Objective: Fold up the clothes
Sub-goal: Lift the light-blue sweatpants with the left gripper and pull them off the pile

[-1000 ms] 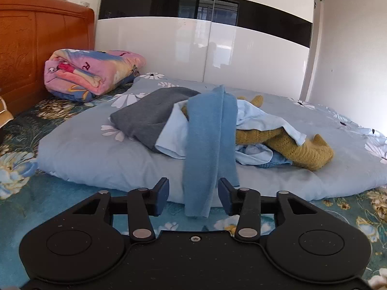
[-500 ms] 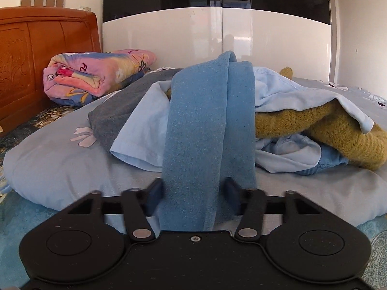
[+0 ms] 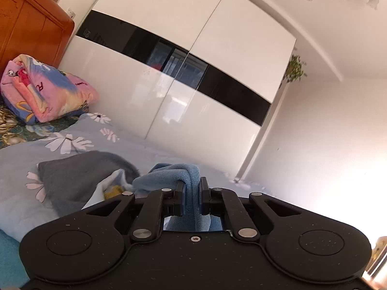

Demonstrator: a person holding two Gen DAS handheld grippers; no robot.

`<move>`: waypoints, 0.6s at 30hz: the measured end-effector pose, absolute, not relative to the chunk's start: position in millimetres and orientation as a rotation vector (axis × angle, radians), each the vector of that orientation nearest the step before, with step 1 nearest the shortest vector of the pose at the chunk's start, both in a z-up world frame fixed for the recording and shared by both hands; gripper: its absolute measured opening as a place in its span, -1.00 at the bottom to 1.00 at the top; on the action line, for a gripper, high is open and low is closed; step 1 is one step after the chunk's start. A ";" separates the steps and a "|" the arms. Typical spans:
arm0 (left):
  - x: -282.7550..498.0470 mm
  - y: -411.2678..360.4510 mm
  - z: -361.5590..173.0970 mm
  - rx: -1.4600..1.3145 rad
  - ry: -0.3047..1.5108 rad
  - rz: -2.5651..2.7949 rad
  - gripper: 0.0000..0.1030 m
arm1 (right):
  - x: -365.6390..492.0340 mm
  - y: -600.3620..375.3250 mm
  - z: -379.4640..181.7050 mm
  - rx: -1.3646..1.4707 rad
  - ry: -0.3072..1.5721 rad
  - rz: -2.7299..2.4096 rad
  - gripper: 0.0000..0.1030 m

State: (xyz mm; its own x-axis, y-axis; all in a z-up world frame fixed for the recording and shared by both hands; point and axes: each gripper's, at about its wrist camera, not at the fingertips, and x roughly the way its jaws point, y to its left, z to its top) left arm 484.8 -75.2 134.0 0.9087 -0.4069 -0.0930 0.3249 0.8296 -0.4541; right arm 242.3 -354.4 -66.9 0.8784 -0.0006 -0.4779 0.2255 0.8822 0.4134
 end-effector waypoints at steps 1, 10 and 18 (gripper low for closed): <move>478.2 -72.5 144.3 -0.473 0.175 -0.407 -0.88 | 241.7 -353.7 -65.8 0.478 0.483 -0.118 0.99; 385.0 -27.8 237.9 -0.521 0.060 -0.540 -0.87 | 225.1 -347.9 -50.0 0.420 0.418 -0.103 0.99; 270.2 43.5 265.8 -0.409 0.033 -0.564 -0.87 | 171.3 -330.0 -32.4 0.392 0.382 -0.081 0.99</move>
State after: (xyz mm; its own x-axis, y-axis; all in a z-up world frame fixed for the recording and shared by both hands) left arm 270.2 43.5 265.8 0.8467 -0.5259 0.0804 0.5130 0.7670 -0.3854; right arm 171.3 -330.0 -32.4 0.9255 -0.0039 -0.3787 0.1500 0.9219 0.3572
